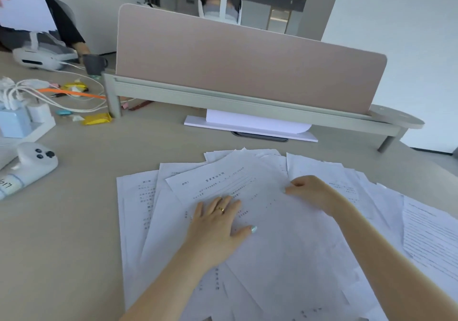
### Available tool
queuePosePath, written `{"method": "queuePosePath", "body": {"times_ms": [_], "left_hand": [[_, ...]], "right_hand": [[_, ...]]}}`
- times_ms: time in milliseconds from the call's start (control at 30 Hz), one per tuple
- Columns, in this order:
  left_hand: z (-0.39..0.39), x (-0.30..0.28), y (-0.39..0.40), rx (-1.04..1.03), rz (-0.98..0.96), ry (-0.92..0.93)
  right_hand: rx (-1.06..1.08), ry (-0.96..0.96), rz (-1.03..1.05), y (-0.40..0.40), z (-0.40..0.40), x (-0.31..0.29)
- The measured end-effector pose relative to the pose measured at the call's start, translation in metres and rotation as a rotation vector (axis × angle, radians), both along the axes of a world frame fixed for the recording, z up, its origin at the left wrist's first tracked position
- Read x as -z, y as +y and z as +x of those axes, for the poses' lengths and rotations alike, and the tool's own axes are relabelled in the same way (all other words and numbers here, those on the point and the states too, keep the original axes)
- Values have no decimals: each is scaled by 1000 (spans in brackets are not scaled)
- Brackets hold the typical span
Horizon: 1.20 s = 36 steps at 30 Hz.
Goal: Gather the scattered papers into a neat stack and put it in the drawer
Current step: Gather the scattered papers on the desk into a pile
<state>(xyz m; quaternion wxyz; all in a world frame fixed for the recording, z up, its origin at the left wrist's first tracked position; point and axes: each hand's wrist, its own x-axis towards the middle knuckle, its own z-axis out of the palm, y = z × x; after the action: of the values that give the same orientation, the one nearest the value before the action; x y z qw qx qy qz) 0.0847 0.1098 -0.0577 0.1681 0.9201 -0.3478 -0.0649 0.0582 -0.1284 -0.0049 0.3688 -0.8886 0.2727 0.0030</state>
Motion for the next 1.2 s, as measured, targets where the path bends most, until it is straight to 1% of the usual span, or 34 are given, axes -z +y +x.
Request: {"method": "queuePosePath", "body": {"times_ms": [100, 167, 233, 300, 367, 467, 533, 633, 700, 800, 867, 900, 1000, 1033, 1100, 1133, 1200], "left_hand": [[2, -4, 1, -50, -79, 35], [9, -9, 5, -170, -158, 9], [19, -14, 15, -329, -252, -50], [32, -15, 31, -474, -292, -44], [41, -13, 48, -558, -259, 40], [45, -10, 59, -586, -193, 147], [48, -11, 59, -579, -234, 171], [54, -14, 62, -555, -424, 277], [59, -15, 65, -563, -612, 373], [61, -24, 69, -647, -904, 535], [61, -30, 72, -694, -1044, 649], [59, -33, 73, -679, -1068, 691], [49, -37, 72, -547, -893, 744], [49, -33, 72, -519, -824, 730], [48, -30, 69, -528, -738, 622], [49, -29, 68, -549, -761, 567], [52, -30, 67, -604, -886, 495]], "right_hand": [[16, -169, -50, 6, -12, 1], [53, -256, -88, 13, -21, 2], [92, -306, -82, 22, -29, 12], [110, -313, -92, 30, -34, 26], [89, -297, -152, 35, -34, 35], [123, -297, -174, 29, -33, 35], [152, -279, -165, 20, -36, 34], [172, -262, -119, 9, -42, 34], [146, -257, -78, 6, -45, 32], [108, -281, -44, 4, -45, 30], [124, -310, -4, 3, -44, 33], [137, -338, 34, 2, -43, 34], [189, -410, 177, 2, -43, 34], [194, -423, 202, 2, -44, 34], [211, -455, 239, 1, -44, 32], [219, -464, 253, 1, -44, 32], [243, -461, 268, -1, -44, 33]]}}
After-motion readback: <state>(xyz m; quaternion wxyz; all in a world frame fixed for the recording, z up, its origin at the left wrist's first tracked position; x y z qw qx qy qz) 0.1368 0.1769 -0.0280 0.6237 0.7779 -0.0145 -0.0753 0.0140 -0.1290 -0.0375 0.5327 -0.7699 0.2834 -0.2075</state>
